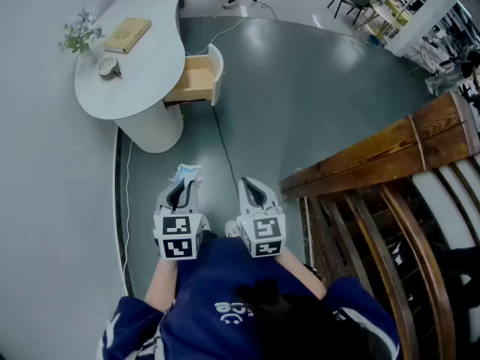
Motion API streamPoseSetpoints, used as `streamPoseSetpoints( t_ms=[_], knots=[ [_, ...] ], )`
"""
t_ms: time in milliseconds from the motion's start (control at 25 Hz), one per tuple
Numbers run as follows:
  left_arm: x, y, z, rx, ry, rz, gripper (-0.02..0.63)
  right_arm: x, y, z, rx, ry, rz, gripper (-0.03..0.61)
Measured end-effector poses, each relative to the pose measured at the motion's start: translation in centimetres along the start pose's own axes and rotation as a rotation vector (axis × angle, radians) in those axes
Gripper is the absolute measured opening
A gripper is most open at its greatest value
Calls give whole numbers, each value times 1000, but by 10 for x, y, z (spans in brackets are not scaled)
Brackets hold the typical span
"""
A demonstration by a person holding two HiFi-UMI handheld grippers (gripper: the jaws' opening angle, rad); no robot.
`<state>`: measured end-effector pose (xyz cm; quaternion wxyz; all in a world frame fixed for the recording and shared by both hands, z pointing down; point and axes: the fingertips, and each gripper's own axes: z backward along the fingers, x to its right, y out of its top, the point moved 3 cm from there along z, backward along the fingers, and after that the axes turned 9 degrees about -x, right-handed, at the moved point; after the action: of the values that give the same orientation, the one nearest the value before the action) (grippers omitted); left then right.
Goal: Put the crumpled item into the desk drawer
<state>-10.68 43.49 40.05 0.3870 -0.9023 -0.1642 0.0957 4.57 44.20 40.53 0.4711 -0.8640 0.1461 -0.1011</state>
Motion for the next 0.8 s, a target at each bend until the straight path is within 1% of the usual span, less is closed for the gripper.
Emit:
streamPoseSetpoints(
  t_ms=[120, 320, 560, 800],
  knots=[
    [-2, 0, 0, 15, -10, -21, 52, -4, 2, -1, 7, -13, 8, 6],
    [-9, 4, 1, 86, -76, -4, 52, -8, 7, -3, 17, -37, 4, 6],
    [-24, 13, -2, 119, -92, -25, 52, -14, 10, -12, 34, -45, -31, 6],
    [-37, 9, -2, 152, -105, -79, 52, -27, 8, -21, 30, -74, -50, 6]
  ],
)
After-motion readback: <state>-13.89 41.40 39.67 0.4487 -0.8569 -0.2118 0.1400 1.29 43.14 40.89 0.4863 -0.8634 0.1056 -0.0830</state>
